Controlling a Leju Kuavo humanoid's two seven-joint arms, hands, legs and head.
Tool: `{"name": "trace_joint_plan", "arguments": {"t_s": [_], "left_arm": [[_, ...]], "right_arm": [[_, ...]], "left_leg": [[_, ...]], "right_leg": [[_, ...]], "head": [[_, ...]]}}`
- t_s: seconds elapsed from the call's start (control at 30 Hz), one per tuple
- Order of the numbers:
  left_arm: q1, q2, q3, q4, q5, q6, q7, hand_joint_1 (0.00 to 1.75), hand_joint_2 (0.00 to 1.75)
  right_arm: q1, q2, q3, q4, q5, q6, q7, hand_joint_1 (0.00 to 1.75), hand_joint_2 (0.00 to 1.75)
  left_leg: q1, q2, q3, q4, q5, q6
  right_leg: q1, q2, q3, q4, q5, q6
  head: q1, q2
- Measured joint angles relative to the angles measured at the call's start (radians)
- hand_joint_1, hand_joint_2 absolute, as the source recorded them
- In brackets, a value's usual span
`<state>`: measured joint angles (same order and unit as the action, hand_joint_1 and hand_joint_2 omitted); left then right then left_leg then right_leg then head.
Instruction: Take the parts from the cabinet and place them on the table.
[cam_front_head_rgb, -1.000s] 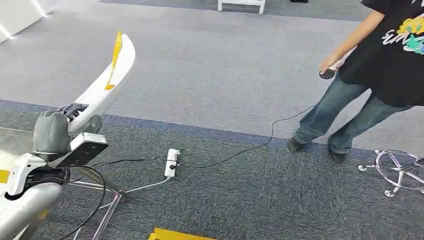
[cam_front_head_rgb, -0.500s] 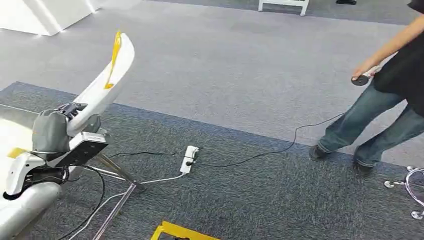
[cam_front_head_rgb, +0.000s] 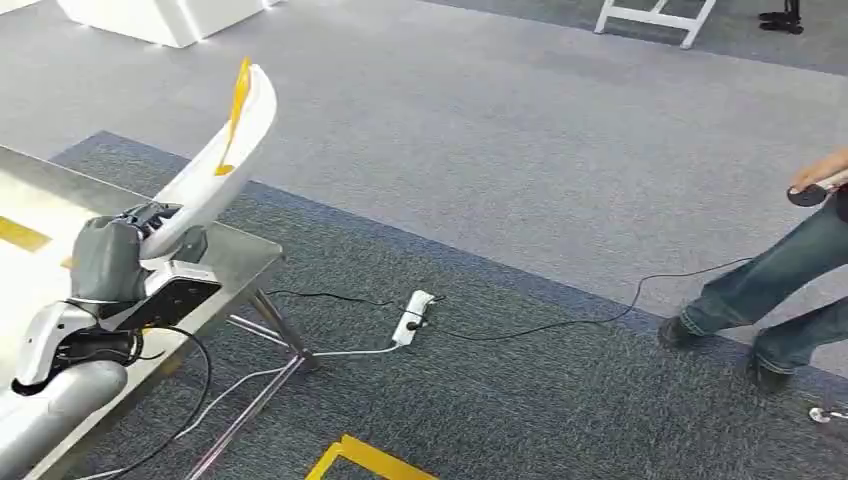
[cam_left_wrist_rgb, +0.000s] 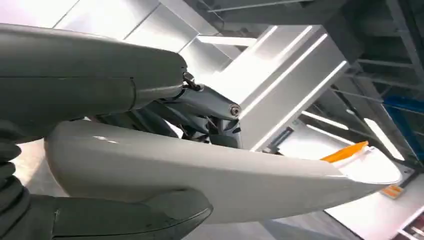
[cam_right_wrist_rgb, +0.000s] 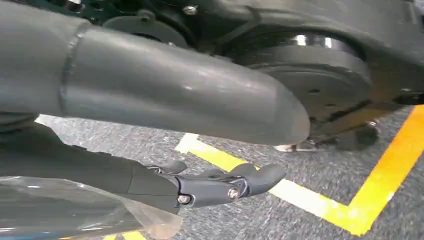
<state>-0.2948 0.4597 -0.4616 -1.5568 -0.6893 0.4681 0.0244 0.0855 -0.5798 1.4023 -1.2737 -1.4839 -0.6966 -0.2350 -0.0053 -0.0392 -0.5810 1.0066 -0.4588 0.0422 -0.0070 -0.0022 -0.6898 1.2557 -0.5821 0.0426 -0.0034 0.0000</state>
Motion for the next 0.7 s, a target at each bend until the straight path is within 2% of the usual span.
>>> {"name": "trace_joint_plan", "arguments": {"t_s": [0.03, 0.07, 0.1, 0.13, 0.23, 0.27, 0.3, 0.33, 0.37, 0.4, 0.43, 0.47, 0.5, 0.53, 0.57, 0.6, 0.63, 0.7], "left_arm": [[0.000, -0.001, -0.002, 0.000, 0.000, 0.000, 0.000, 1.75, 1.75], [-0.001, -0.001, -0.003, 0.000, 0.000, 0.000, 0.000, 1.75, 1.75], [-0.002, -0.001, -0.003, 0.000, 0.000, 0.000, 0.000, 1.75, 1.75], [-0.007, -0.001, -0.005, 0.000, 0.000, 0.000, 0.001, 1.75, 1.75], [-0.005, -0.001, -0.006, 0.001, 0.002, -0.001, 0.002, 1.75, 1.75], [-0.006, 0.001, -0.006, 0.001, 0.002, 0.000, 0.002, 1.75, 1.75], [-0.008, 0.002, -0.006, 0.001, 0.002, 0.000, 0.002, 1.75, 1.75], [-0.011, 0.002, -0.006, 0.001, 0.002, 0.000, 0.002, 1.75, 1.75], [-0.012, 0.001, -0.006, 0.001, 0.002, 0.000, 0.003, 1.75, 1.75], [-0.010, 0.000, -0.008, 0.002, 0.002, -0.001, 0.003, 1.75, 1.75], [-0.009, 0.000, -0.009, 0.003, 0.002, -0.001, 0.003, 1.75, 1.75], [-0.008, 0.000, -0.010, 0.003, 0.002, -0.001, 0.005, 1.75, 1.75], [-0.008, 0.000, -0.010, 0.004, 0.002, -0.001, 0.005, 1.75, 1.75], [-0.008, 0.001, -0.010, 0.004, 0.003, 0.000, 0.005, 1.75, 1.75], [-0.009, 0.001, -0.009, 0.004, 0.003, -0.001, 0.005, 1.75, 1.75], [-0.011, 0.002, -0.008, 0.004, 0.003, 0.000, 0.005, 1.75, 1.75], [-0.014, 0.002, -0.007, 0.004, 0.003, 0.000, 0.005, 1.75, 1.75], [-0.018, 0.002, -0.007, 0.004, 0.005, 0.000, 0.005, 1.75, 1.75]], "right_arm": [[0.000, -0.001, 0.000, 0.000, 0.000, 0.000, 0.000, 0.00, 0.00], [0.000, -0.002, 0.000, 0.000, 0.000, 0.000, 0.000, 0.00, 0.00], [0.001, -0.002, 0.000, 0.000, 0.000, 0.000, 0.000, 0.00, 0.00], [0.000, -0.002, 0.000, -0.003, 0.000, 0.000, 0.000, 0.00, 0.00], [0.000, -0.003, 0.000, -0.003, 0.000, 0.000, 0.000, 0.00, 0.00], [0.000, -0.003, 0.001, -0.003, 0.000, 0.000, 0.000, 0.00, 0.00], [0.000, -0.005, 0.001, -0.003, 0.000, 0.000, 0.000, 0.00, 0.00], [0.000, -0.005, 0.000, -0.003, 0.000, 0.000, -0.001, 0.00, 0.00], [0.000, -0.005, 0.000, -0.003, 0.000, 0.000, -0.001, 0.00, 0.00], [0.002, -0.005, 0.001, -0.003, 0.000, 0.000, -0.001, 0.00, 0.00], [0.003, -0.005, 0.001, -0.003, 0.000, 0.000, 0.000, 0.00, 0.00], [0.002, -0.005, 0.001, -0.003, 0.000, 0.000, 0.000, 0.00, 0.00], [0.002, -0.005, 0.001, -0.003, 0.000, 0.000, 0.000, 0.00, 0.00], [0.002, -0.005, 0.001, -0.003, 0.000, 0.000, 0.000, 0.00, 0.00], [0.002, -0.005, 0.000, -0.003, 0.000, 0.000, 0.000, 0.00, 0.00], [0.002, -0.005, 0.000, -0.003, 0.000, 0.000, 0.000, 0.00, 0.00], [0.002, -0.005, 0.000, -0.003, 0.000, 0.000, 0.000, 0.00, 0.00], [0.000, -0.005, 0.000, -0.004, 0.000, 0.000, 0.000, 0.00, 0.00]], "left_leg": [[0.002, -0.010, 0.001, 0.002, -0.001, -0.002], [0.004, -0.019, 0.001, 0.006, -0.004, -0.007], [0.004, -0.028, -0.003, 0.010, -0.007, -0.013], [0.000, -0.039, -0.014, 0.024, -0.009, -0.018], [0.007, -0.064, -0.019, 0.015, 0.000, -0.033], [0.008, -0.064, -0.022, 0.020, -0.007, -0.037], [0.003, -0.020, -0.030, 0.045, -0.026, -0.041], [0.004, 0.011, -0.059, 0.109, -0.066, -0.047], [0.005, 0.023, -0.095, 0.189, -0.106, -0.050], [0.007, 0.027, -0.133, 0.275, -0.141, -0.051], [0.007, 0.027, -0.158, 0.328, -0.156, -0.051], [0.007, 0.027, -0.161, 0.334, -0.147, -0.050], [0.006, 0.028, -0.139, 0.294, -0.115, -0.046], [0.004, 0.032, -0.098, 0.215, -0.070, -0.039], [0.000, 0.046, -0.049, 0.123, -0.027, -0.032], [-0.008, 0.089, -0.009, 0.042, -0.009, -0.020], [-0.020, 0.116, 0.001, 0.023, -0.022, -0.014], [-0.021, 0.096, -0.006, 0.020, -0.021, -0.013]], "right_leg": [[-0.003, 0.005, 0.037, -0.085, 0.049, 0.001], [-0.008, 0.022, 0.079, -0.178, 0.094, 0.004], [-0.015, 0.068, 0.102, -0.223, 0.086, 0.009], [-0.016, 0.073, 0.113, -0.243, 0.083, 0.000], [-0.008, 0.046, 0.115, -0.237, 0.084, -0.017], [-0.015, 0.034, 0.118, -0.242, 0.089, -0.026], [-0.013, 0.026, 0.120, -0.243, 0.088, -0.031], [-0.011, 0.015, 0.120, -0.243, 0.086, -0.038], [-0.008, 0.006, 0.119, -0.242, 0.085, -0.040], [-0.006, -0.005, 0.119, -0.242, 0.084, -0.042], [-0.004, -0.015, 0.119, -0.242, 0.083, -0.043], [-0.002, -0.025, 0.120, -0.242, 0.082, -0.044], [0.000, -0.036, 0.122, -0.242, 0.081, -0.045], [0.002, -0.045, 0.126, -0.242, 0.079, -0.046], [0.004, -0.054, 0.132, -0.242, 0.076, -0.046], [0.005, -0.061, 0.136, -0.243, 0.074, -0.044], [0.014, -0.070, 0.134, -0.239, 0.070, -0.038], [0.012, -0.088, 0.132, -0.241, 0.070, -0.032]], "head": [[0.000, 0.000], [0.000, 0.000], [0.000, 0.000], [-0.001, 0.000], [0.000, 0.000], [0.001, 0.000], [-0.003, 0.000], [-0.007, 0.000], [-0.007, 0.000], [-0.007, 0.000], [-0.008, 0.000], [-0.007, 0.000], [-0.008, 0.000], [-0.007, 0.000], [-0.007, 0.000], [-0.007, 0.000], [-0.006, 0.000], [-0.006, 0.000]]}}
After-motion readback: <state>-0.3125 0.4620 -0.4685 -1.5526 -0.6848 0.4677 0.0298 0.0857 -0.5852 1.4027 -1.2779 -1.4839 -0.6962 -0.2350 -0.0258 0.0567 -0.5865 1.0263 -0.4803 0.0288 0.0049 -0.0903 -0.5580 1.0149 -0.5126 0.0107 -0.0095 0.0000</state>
